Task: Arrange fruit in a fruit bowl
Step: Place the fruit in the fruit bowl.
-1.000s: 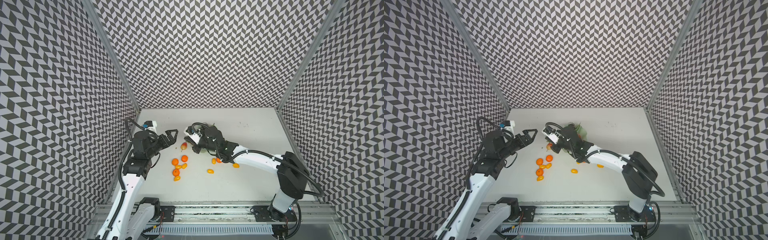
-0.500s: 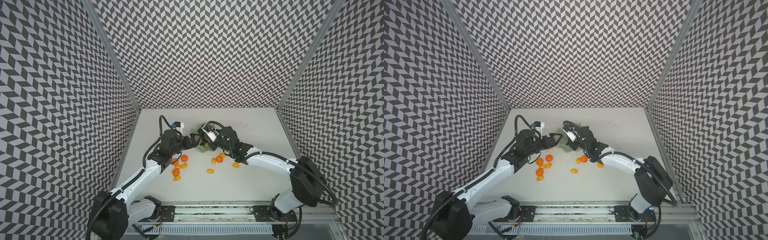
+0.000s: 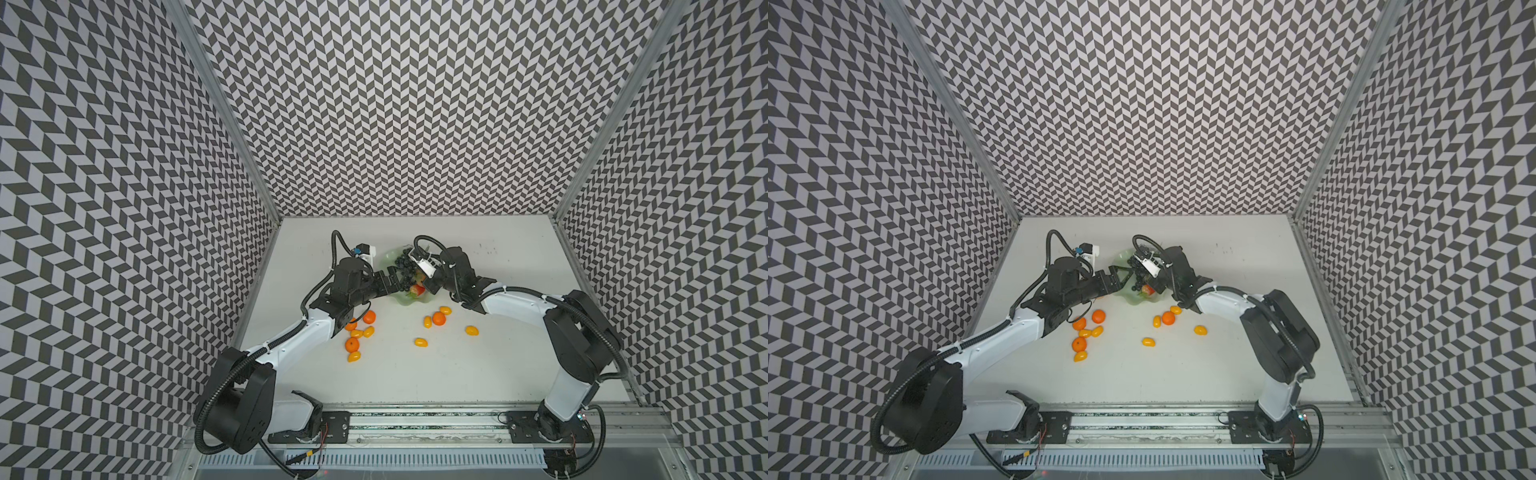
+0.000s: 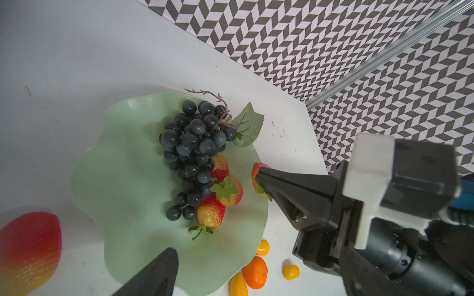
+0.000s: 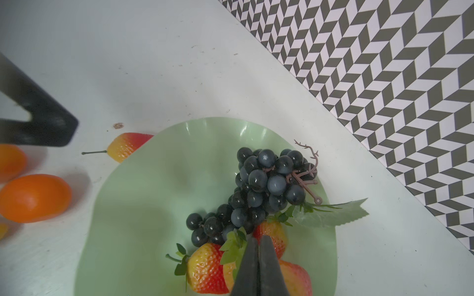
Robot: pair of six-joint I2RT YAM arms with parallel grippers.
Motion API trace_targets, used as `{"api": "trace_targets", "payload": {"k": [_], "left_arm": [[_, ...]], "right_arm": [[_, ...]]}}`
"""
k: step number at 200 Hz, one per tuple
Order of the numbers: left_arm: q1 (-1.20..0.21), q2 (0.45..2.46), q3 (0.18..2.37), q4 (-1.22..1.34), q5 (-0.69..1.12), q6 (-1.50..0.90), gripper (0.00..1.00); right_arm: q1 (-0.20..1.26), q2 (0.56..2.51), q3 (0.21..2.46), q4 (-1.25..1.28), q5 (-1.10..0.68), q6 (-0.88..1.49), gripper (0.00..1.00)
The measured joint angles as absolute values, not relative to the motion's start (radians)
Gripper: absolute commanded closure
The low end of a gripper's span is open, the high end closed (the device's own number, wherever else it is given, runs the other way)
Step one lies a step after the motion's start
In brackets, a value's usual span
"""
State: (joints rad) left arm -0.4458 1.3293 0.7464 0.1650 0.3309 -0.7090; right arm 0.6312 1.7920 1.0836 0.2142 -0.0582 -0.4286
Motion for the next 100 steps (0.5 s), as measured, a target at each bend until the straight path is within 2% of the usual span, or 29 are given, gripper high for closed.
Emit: {"api": "trace_targets", "payload": {"k": [48,89,100], "left_arm": [[-0.446,1.336,0.746,0.173,0.339,-0.708,0.0],[-0.446,1.338,0.746,0.174,0.341,-0.704,0.0],[-0.446,1.34,0.746,0.174,0.343,-0.7,0.0]], "right_arm": [[0.611,1.854,1.116,0.24,-0.075,-0.467,1.0],[0.599,1.895,1.13,0.247,-0.089,-0.484,0.87],[0.599,1.897,1.13,0.247,-0.094,-0.484,0.8]]}}
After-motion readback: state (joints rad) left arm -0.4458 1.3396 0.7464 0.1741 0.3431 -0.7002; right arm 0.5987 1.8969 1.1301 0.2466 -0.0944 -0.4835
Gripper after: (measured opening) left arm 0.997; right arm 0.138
